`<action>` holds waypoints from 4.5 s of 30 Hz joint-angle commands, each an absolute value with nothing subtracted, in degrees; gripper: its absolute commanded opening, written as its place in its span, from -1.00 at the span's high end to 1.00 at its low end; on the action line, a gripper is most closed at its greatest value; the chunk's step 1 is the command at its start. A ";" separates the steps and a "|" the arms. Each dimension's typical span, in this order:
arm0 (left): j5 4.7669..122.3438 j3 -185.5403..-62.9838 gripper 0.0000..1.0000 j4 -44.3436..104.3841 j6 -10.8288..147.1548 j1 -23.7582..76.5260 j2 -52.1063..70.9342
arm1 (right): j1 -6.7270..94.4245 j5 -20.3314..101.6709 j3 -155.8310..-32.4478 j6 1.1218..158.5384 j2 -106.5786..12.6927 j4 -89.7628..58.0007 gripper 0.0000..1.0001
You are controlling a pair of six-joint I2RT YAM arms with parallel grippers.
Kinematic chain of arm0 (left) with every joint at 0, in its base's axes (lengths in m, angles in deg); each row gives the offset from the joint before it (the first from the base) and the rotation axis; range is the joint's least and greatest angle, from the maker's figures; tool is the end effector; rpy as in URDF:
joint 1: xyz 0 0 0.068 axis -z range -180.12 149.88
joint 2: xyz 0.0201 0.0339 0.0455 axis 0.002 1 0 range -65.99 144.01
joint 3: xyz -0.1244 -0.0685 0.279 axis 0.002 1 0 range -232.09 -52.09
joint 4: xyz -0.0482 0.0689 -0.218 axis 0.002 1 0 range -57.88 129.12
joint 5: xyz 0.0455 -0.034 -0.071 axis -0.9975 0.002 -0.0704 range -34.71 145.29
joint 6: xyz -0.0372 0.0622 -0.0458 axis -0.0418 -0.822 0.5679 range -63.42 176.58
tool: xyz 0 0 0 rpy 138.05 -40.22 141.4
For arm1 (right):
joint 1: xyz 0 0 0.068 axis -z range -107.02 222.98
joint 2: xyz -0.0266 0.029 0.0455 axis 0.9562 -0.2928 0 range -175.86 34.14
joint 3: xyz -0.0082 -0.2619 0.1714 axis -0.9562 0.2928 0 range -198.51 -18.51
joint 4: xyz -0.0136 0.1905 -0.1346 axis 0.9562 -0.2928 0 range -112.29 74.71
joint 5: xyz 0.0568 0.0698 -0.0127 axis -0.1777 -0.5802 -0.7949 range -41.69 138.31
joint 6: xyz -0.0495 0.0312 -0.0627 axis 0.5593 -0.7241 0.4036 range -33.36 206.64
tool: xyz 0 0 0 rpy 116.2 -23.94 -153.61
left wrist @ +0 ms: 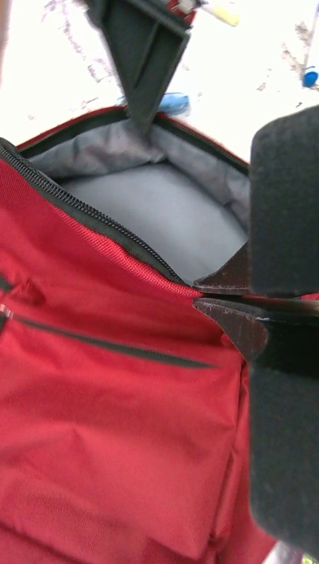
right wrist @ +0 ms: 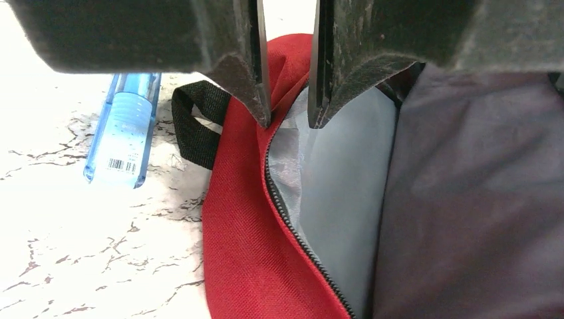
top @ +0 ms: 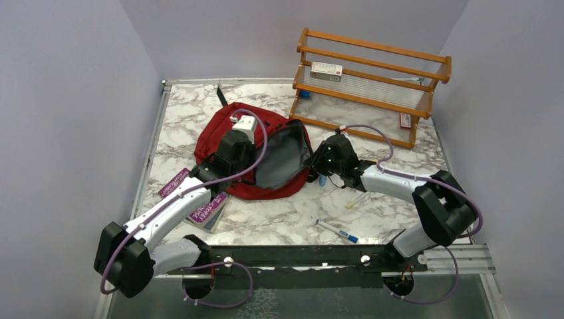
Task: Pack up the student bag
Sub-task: Unzip the student bag at the center of the board, then pick up the book from the center of the board.
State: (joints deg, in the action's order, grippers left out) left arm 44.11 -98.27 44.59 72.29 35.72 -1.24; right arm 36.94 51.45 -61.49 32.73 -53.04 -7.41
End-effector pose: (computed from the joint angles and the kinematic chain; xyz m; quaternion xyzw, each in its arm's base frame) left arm 0.2030 -0.1284 0.3017 0.1042 0.8614 -0.1366 0.4779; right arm 0.2622 0.1857 0.2231 0.1508 0.8792 0.3017 0.3365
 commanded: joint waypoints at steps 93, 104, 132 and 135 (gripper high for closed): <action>44.00 -104.60 -0.81 64.91 85.42 -21.99 24.43 | 6.18 41.46 -87.88 27.85 -85.38 9.80 -0.36; 54.84 -93.01 -0.80 64.25 90.34 -21.68 12.65 | 6.18 44.96 -90.40 27.81 -88.70 8.90 -0.37; 73.02 -100.59 -0.98 48.62 78.80 -10.62 -6.78 | 10.86 49.95 -71.48 58.04 -63.78 11.92 0.99; 78.54 -100.46 -0.98 44.89 74.63 -6.36 -7.77 | 15.48 39.07 -69.84 64.00 -59.99 10.62 0.99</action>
